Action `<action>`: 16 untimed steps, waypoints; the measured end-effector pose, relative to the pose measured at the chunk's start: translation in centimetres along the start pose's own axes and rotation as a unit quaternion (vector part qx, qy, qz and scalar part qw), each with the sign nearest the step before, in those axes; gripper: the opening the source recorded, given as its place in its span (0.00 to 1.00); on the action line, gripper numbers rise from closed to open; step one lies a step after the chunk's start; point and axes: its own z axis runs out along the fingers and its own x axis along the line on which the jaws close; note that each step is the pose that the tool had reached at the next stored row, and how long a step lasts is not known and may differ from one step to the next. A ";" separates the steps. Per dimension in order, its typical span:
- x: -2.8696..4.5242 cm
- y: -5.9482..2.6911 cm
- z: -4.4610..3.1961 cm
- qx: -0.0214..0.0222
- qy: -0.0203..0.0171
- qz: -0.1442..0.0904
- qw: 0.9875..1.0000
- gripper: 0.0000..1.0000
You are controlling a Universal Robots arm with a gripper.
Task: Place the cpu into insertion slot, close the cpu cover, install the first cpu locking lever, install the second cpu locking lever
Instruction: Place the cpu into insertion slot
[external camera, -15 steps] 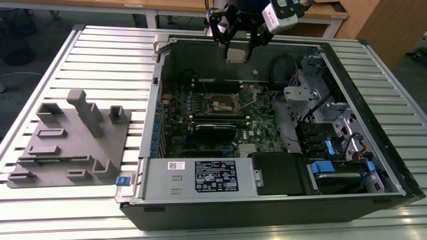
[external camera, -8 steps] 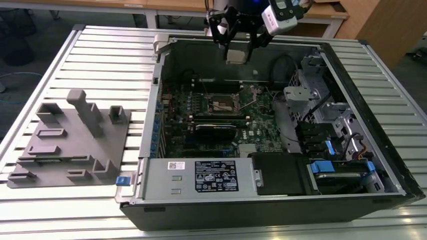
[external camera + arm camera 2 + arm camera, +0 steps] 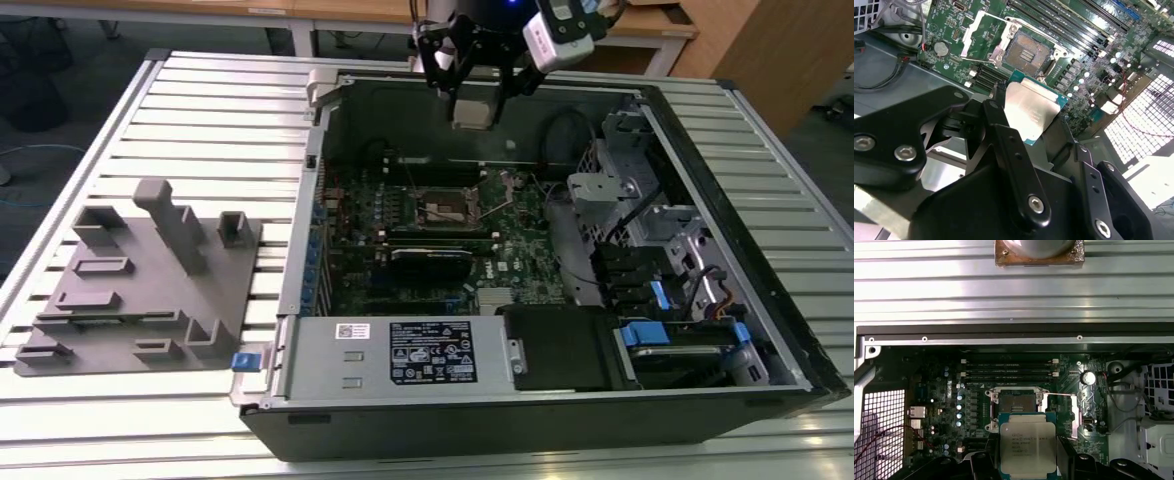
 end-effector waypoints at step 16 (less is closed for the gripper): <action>-0.01 -0.06 0.69 0.000 0.000 0.000 1.000 0.54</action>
